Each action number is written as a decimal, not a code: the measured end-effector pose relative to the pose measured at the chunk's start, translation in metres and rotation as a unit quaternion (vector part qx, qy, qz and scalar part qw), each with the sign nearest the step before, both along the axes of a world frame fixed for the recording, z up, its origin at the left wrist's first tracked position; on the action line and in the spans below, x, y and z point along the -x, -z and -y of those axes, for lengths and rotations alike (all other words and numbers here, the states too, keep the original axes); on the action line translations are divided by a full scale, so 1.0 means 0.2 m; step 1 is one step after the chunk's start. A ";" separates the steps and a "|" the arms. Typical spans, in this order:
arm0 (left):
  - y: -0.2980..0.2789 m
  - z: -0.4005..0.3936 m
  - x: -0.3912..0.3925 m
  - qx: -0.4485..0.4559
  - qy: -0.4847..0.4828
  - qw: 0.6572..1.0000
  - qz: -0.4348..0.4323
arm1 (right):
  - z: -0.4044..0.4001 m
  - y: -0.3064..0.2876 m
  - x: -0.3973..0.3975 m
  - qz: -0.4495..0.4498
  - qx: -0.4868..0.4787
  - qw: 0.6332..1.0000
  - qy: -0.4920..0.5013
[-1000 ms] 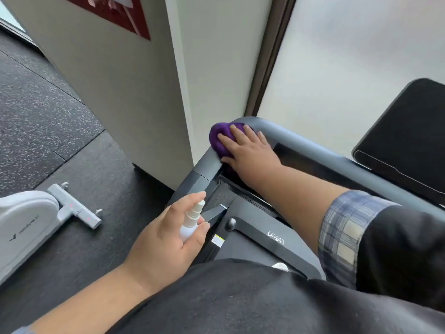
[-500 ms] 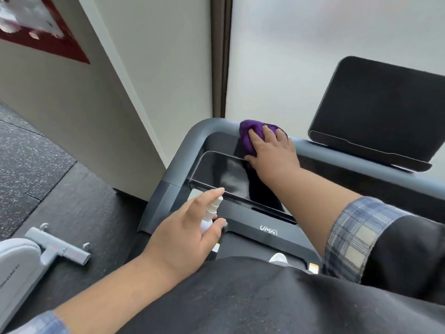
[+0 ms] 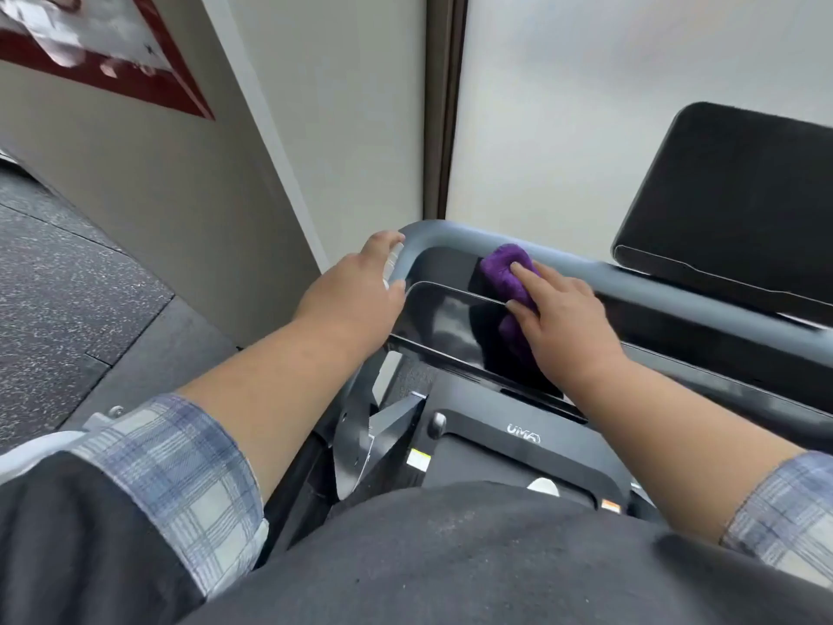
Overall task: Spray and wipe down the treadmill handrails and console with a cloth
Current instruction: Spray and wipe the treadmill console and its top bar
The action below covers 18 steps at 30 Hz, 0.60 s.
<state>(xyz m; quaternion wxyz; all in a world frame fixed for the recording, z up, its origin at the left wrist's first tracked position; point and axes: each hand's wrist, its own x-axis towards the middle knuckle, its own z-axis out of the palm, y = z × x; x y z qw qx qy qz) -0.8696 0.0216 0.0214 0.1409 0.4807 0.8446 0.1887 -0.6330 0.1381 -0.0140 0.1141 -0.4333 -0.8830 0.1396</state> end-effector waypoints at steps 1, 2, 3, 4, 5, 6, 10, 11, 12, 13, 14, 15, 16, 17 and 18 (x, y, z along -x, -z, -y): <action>0.00 -0.05 0.02 0.017 0.009 1.000 -0.019 | 0.04 0.01 0.02 0.019 -0.005 1.000 -0.018; 0.01 -0.10 0.04 0.034 0.020 0.999 -0.037 | 0.06 0.03 0.02 0.046 -0.011 0.998 -0.038; 0.02 -0.14 0.05 0.050 0.030 0.997 -0.051 | 0.07 0.05 0.02 0.075 -0.015 0.996 -0.055; 0.03 -0.18 0.07 0.064 0.037 0.995 -0.060 | 0.08 0.07 0.02 0.101 -0.015 0.992 -0.067; 0.04 -0.21 0.08 0.078 0.040 0.994 -0.066 | 0.08 0.08 0.01 0.124 -0.012 0.990 -0.071; 0.06 -0.23 0.10 0.091 0.041 0.993 -0.070 | 0.08 0.10 0.00 0.143 -0.006 0.987 -0.070; 0.12 -0.22 0.18 0.121 0.032 0.989 -0.079 | 0.09 0.15 0.00 0.172 0.026 0.983 -0.058; 0.14 -0.21 0.19 0.125 0.030 0.989 -0.079 | 0.09 0.15 0.00 0.175 0.028 0.982 -0.058; 0.15 -0.20 0.20 0.128 0.028 0.988 -0.077 | 0.09 0.15 -0.01 0.180 0.026 0.981 -0.061; 0.16 -0.19 0.20 0.130 0.026 0.988 -0.074 | 0.10 0.15 -0.01 0.185 0.023 0.980 -0.065; 0.16 -0.18 0.20 0.127 0.023 0.989 -0.071 | 0.10 0.15 -0.02 0.188 0.020 0.980 -0.069; 0.16 -0.17 0.19 0.121 0.020 0.990 -0.068 | 0.11 0.15 -0.02 0.190 0.018 0.979 -0.071; 0.15 -0.15 0.18 0.112 0.017 0.991 -0.065 | 0.11 0.15 -0.02 0.192 0.017 0.979 -0.072; 0.14 -0.12 0.17 0.104 0.011 0.993 -0.063 | 0.11 0.14 -0.03 0.196 0.017 0.978 -0.074; 0.12 -0.07 0.16 0.095 0.004 0.994 -0.061 | 0.11 0.14 -0.03 0.201 0.015 0.976 -0.077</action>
